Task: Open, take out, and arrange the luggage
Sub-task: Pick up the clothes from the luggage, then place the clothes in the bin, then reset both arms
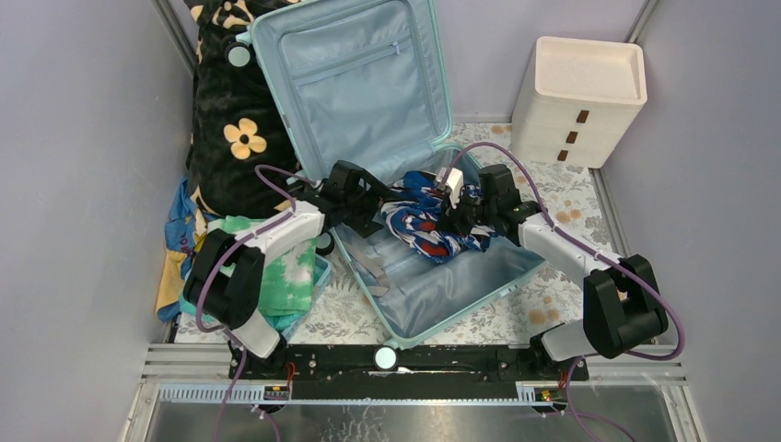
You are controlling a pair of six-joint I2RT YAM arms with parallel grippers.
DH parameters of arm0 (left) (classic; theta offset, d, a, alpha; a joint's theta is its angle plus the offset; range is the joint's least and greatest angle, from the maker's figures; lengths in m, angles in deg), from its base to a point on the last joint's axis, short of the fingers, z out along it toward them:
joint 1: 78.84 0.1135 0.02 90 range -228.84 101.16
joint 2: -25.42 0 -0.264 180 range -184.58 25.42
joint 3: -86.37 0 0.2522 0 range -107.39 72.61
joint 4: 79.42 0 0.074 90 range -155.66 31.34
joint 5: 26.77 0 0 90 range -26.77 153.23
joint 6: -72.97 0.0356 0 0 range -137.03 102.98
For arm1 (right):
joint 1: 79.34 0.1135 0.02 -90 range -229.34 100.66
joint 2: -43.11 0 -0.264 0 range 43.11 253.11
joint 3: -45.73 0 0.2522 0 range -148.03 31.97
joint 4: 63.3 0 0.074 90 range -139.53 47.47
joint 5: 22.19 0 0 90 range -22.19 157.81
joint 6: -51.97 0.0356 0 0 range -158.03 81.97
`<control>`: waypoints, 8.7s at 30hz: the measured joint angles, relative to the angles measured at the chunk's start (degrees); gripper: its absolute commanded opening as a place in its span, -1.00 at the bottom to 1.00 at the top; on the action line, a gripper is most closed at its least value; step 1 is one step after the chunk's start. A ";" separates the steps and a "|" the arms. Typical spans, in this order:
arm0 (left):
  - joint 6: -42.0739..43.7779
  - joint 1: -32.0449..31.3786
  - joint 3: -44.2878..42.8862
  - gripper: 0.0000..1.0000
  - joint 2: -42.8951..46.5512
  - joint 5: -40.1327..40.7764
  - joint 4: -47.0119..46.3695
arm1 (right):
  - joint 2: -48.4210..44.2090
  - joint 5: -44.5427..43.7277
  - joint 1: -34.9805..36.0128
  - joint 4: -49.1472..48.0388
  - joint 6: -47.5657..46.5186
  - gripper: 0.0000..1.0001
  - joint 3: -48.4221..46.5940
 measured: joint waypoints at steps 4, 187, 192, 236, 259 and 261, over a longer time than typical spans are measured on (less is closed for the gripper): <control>-1.66 -0.70 -2.05 0.97 -3.52 -0.09 -0.74 | -0.07 0.48 -0.07 0.02 -0.04 -1.00 0.00; 25.03 64.78 10.14 0.76 33.90 6.67 36.89 | 2.12 25.07 -12.00 32.26 -20.00 0.39 -11.82; 25.90 63.19 2.43 0.88 34.23 7.58 40.81 | 2.12 25.07 -12.00 33.29 -20.61 0.40 -12.20; 20.26 21.99 -52.74 0.97 13.11 -22.93 -12.00 | -7.04 18.40 -42.23 24.81 1.42 0.83 -17.11; 9.73 24.46 -56.35 0.97 8.31 -33.64 -15.41 | -3.98 18.45 -48.09 20.17 2.99 0.85 -15.76; 10.36 24.17 -52.81 0.97 10.73 -33.05 -16.37 | -3.61 18.36 -48.76 19.41 3.43 0.98 -15.80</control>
